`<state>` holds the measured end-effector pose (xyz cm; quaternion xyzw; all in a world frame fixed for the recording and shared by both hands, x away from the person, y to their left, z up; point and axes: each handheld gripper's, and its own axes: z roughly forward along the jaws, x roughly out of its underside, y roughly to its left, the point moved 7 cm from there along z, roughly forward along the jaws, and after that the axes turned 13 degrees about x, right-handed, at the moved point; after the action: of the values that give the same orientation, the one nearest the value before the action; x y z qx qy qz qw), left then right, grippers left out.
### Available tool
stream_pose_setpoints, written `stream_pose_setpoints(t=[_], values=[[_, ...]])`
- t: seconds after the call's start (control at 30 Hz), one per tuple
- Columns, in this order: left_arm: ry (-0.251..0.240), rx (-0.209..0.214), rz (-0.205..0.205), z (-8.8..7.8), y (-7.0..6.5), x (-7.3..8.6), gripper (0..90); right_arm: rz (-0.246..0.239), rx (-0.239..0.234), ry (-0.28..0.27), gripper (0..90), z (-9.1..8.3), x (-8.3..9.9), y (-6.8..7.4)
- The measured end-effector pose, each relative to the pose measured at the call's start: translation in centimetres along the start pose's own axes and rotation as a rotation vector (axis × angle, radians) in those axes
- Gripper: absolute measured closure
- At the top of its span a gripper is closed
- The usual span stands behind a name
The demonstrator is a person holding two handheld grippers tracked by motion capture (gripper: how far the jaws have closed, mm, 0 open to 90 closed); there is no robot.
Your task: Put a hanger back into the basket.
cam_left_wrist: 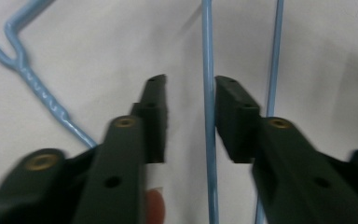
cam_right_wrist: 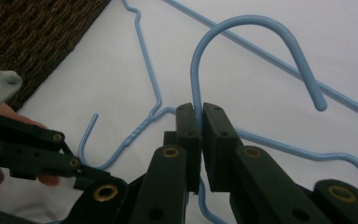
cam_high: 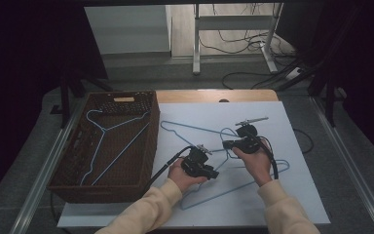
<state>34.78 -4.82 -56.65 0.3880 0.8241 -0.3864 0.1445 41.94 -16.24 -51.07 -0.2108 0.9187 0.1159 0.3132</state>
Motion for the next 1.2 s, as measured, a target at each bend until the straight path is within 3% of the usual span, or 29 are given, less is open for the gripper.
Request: stream_pose_setpoints(t=[0.17, 0.3, 0.37, 0.4, 0.47, 0.53, 0.73, 0.8, 1.03, 1.2], values=[[0.000, 0.040, -0.011, 0.1, -0.4, 0.0, 84.8, 0.003, -0.005, -0.003, 85.8, 0.0, 0.0, 0.0], [-0.006, 0.049, -0.020, -0.3, -0.6, 0.0, 86.2, 0.017, -0.028, -0.005, 84.5, -0.1, 0.0, 0.0], [-0.024, 0.066, -0.033, -0.7, -0.8, -0.2, 86.4, 0.029, -0.056, -0.014, 77.2, -0.4, -0.2, 0.0], [-0.032, 0.072, -0.038, -1.0, -0.9, -0.3, 86.4, 0.038, -0.083, -0.039, 65.4, -0.8, -0.4, 0.0], [-0.044, 0.081, -0.040, -1.4, -1.1, -0.5, 86.5, 0.038, -0.090, -0.072, 55.6, -1.4, -0.6, -0.1], [-0.056, 0.086, -0.036, -1.9, -1.4, -0.6, 86.5, 0.041, -0.100, -0.101, 51.2, -2.0, -0.8, -0.3], [-0.100, 0.096, -0.034, -3.8, -2.2, -1.0, 86.6, 0.071, -0.105, -0.224, 37.8, -5.5, -0.7, -2.3], [-0.113, 0.095, -0.020, -4.8, -2.7, -1.0, 86.6, 0.077, -0.102, -0.246, 35.4, -7.0, 0.3, -3.5], [-0.146, 0.099, -0.014, -6.6, -3.6, -1.0, 86.6, 0.082, -0.077, -0.282, 31.9, -8.8, 2.6, -5.7], [-0.163, 0.112, -0.015, -7.7, -4.1, -1.0, 86.6, 0.113, -0.062, -0.322, 30.5, -10.3, 3.9, -8.0]])
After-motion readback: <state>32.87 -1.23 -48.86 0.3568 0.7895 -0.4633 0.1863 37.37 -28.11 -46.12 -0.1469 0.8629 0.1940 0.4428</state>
